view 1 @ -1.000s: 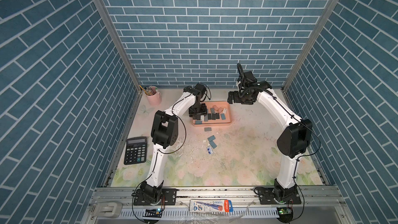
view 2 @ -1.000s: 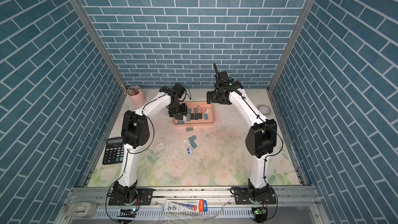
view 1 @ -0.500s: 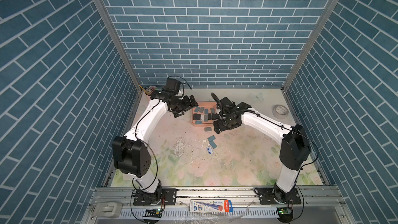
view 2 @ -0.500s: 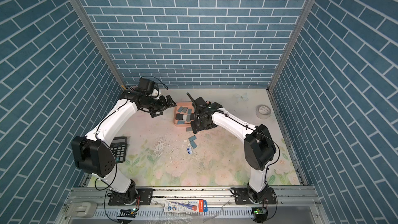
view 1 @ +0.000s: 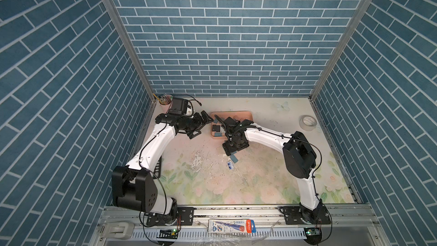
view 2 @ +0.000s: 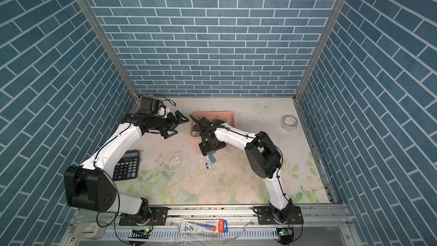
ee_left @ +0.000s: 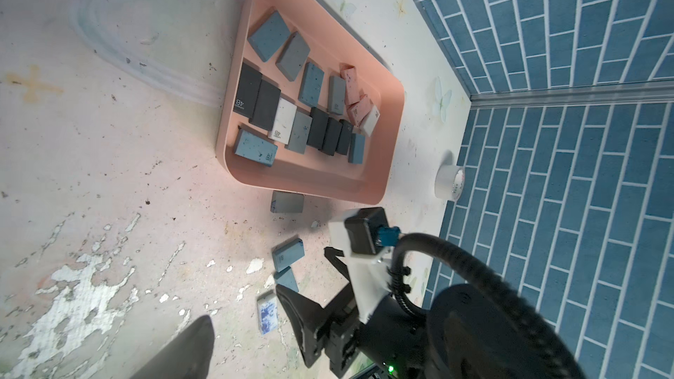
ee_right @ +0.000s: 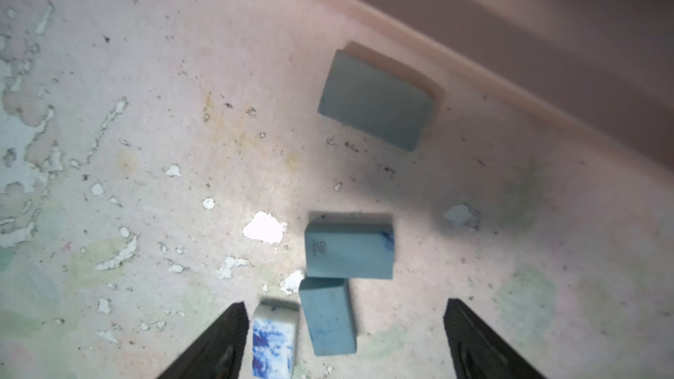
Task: Put the eraser in the storage box
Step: Pick up the eraser from the center of the board.
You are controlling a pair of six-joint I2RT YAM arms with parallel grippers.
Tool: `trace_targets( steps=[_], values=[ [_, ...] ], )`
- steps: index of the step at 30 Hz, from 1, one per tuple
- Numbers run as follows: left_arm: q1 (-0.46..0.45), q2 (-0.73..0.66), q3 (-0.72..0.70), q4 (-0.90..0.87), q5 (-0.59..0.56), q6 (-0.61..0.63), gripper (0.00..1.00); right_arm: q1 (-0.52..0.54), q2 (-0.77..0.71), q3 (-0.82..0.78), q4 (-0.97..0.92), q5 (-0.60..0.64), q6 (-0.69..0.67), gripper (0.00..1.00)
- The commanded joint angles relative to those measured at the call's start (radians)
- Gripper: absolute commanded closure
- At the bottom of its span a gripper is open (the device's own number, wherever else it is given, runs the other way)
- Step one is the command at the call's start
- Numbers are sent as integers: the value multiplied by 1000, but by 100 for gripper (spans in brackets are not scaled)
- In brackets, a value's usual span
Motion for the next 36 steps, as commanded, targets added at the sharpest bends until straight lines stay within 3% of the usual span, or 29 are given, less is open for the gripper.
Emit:
trace_targets(
  steps=[1, 13, 23, 31, 36],
  values=[
    [6, -9, -17, 13, 13, -24, 0, 16, 32, 22, -34, 15, 21, 16],
    [14, 2, 24, -22, 1, -16, 1, 20, 129, 69, -72, 91, 61, 32],
    [15, 20, 60, -57, -16, -11, 0, 20, 117, 90, -100, 106, 61, 61],
    [18, 81, 206, -59, 7, -90, 0, -12, 56, 336, -304, 160, 59, 66],
    [18, 119, 253, 17, 49, -204, 0, -83, 118, 583, -452, 160, 93, 66]
  ],
)
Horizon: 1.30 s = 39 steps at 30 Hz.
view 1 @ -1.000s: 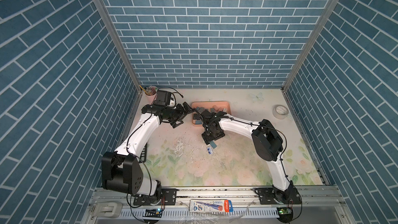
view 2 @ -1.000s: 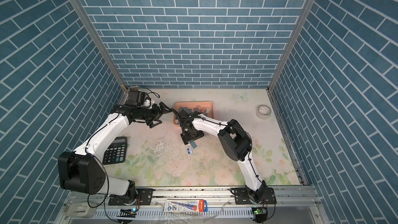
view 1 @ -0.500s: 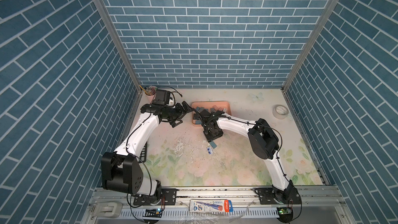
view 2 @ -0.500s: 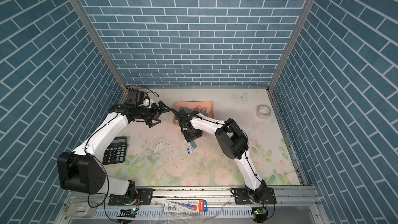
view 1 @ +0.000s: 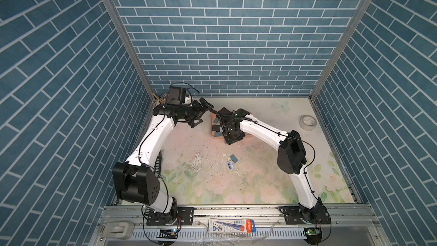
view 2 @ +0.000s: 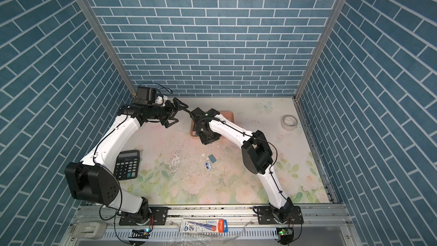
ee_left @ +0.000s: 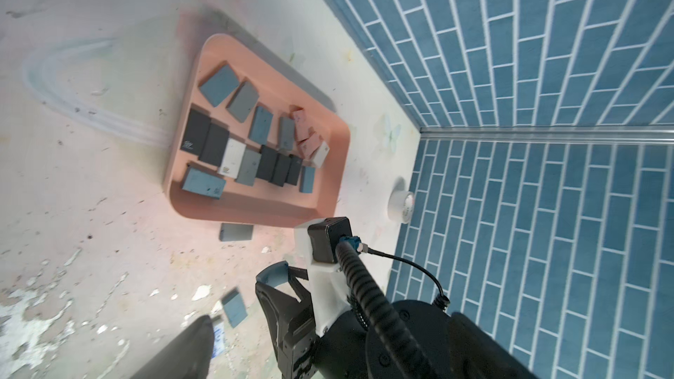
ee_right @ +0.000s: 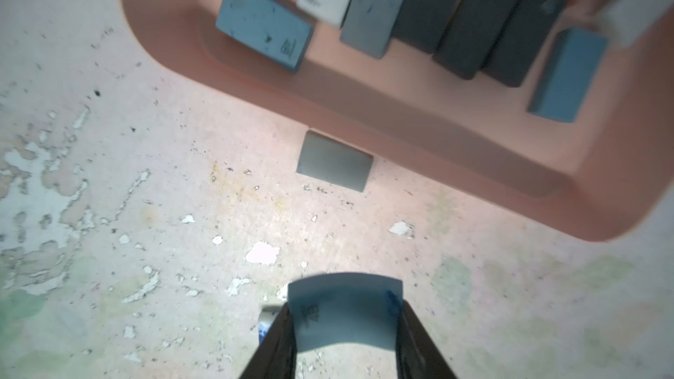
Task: Put the eraser in the storage box
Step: Pick up the eraser from the center of the board, then place the eraser at the center of the board.
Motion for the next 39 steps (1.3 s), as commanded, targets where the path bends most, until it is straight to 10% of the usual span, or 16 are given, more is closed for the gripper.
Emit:
trace_targets(
  steps=[1, 7, 39],
  values=[
    [5, 40, 7, 29, 28, -98, 0, -66, 45, 191, -142, 19, 64, 66],
    [4, 76, 15, 99, 57, -204, 1, -127, 233, 474, -251, -49, 159, 67],
    [57, 172, -13, 141, 93, -251, 0, -149, 459, 482, -73, -228, 205, 66]
  ],
)
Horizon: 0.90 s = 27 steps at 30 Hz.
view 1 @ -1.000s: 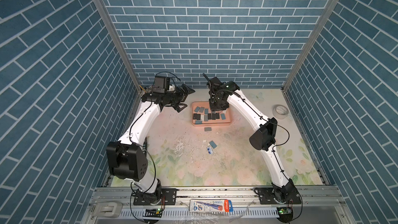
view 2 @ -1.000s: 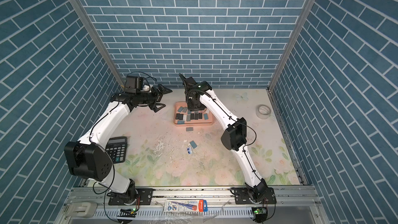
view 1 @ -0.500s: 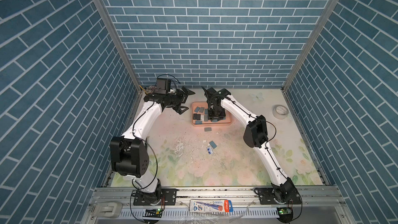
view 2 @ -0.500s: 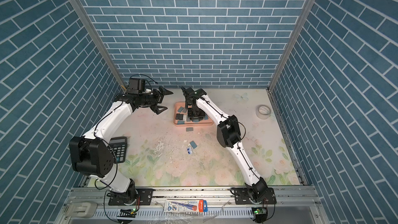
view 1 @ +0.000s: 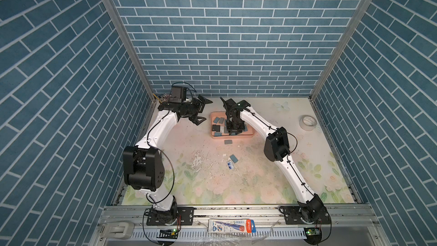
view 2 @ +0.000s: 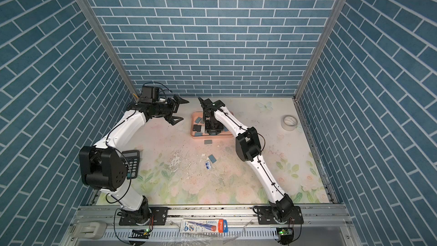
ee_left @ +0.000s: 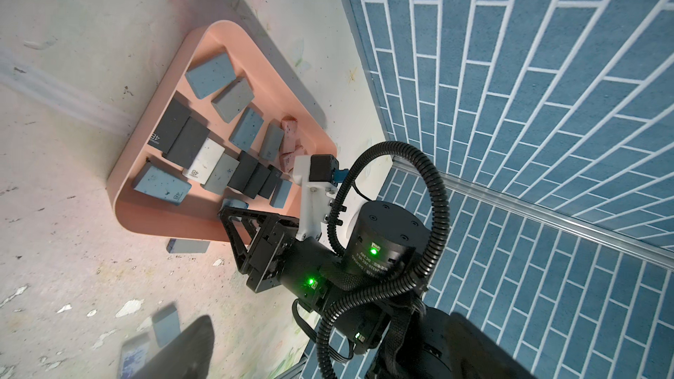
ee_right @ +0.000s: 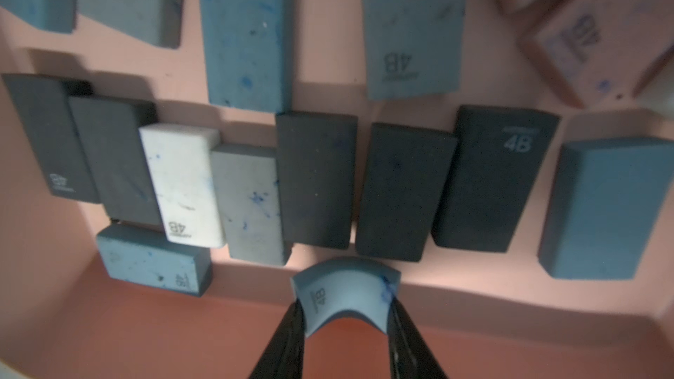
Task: Put the eraser in the storage box
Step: Place the eraser at the center of the board.
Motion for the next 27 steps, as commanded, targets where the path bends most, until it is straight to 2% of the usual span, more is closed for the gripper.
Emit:
trace_targets(
  steps=[1, 18, 27],
  values=[
    [14, 29, 10, 1, 9, 6, 0, 3, 27, 18, 19, -35, 41, 66],
    [16, 73, 42, -12, 5, 18, 0, 12, 10, 19, 16, -47, 42, 61],
    [15, 78, 46, -14, 2, 21, 0, -2, -36, 18, 7, -15, 39, 52]
  ],
)
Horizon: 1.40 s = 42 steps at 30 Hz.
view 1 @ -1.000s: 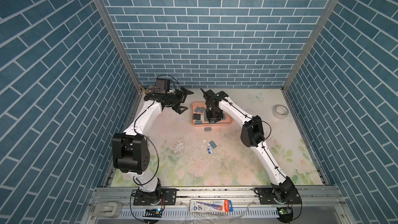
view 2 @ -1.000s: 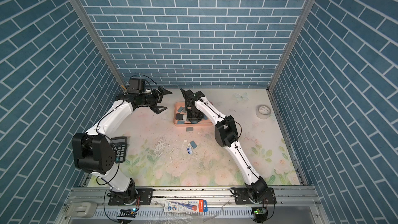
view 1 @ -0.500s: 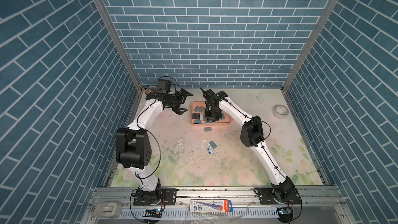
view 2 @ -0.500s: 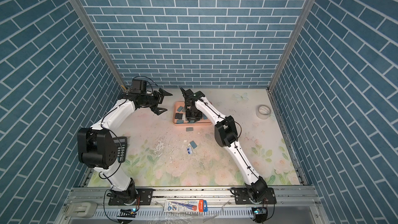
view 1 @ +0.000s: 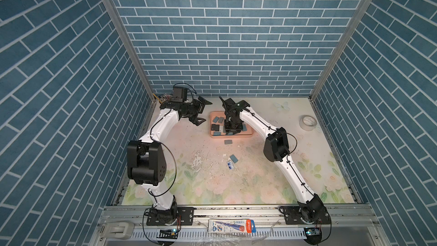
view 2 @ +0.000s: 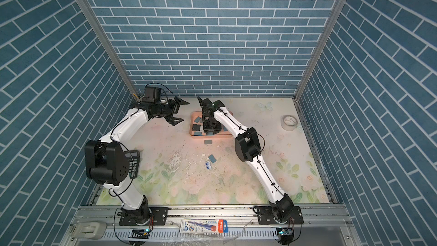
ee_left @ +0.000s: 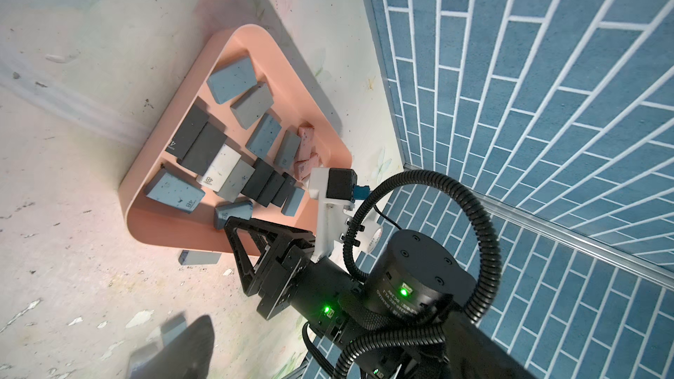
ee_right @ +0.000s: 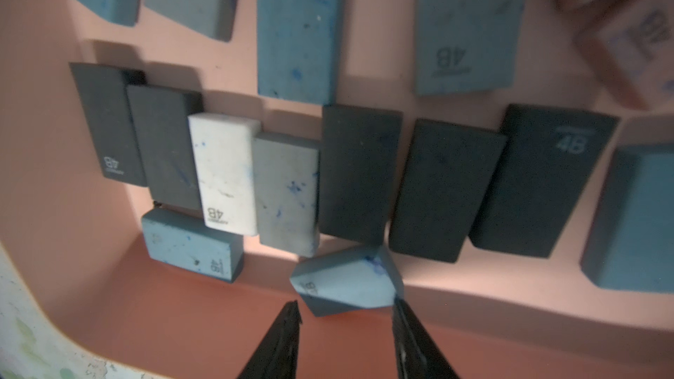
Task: Put the eraser in the storage box
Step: Place the eraser at the center of the board, then pick up the eraser from the center of the board.
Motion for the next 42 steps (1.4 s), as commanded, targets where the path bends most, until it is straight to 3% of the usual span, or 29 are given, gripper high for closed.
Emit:
trace_targets(
  steps=[1, 12, 19, 21, 24, 32, 42],
  values=[
    [6, 13, 28, -10, 2, 19, 0, -8, -45, 13, -28, 27, 30, 51],
    [6, -26, 24, 38, 3, -22, 0, -14, -164, -14, -65, 128, -30, 36],
    [0, -68, 10, 58, 7, -38, 0, -20, -314, -121, -55, 173, -94, 19],
    [-8, -83, -16, 89, -12, -38, 1, -21, -377, -197, -41, 194, -146, 16],
    [-21, -112, -75, 131, -43, -60, 0, -20, -545, -447, 65, 191, -217, 13],
    [-65, -239, -312, 250, -57, -119, 0, 44, -800, -942, 221, 153, -272, 21],
    [-79, -289, -420, 293, -29, -138, 0, 136, -766, -1058, 303, 118, -197, 32]
  ],
)
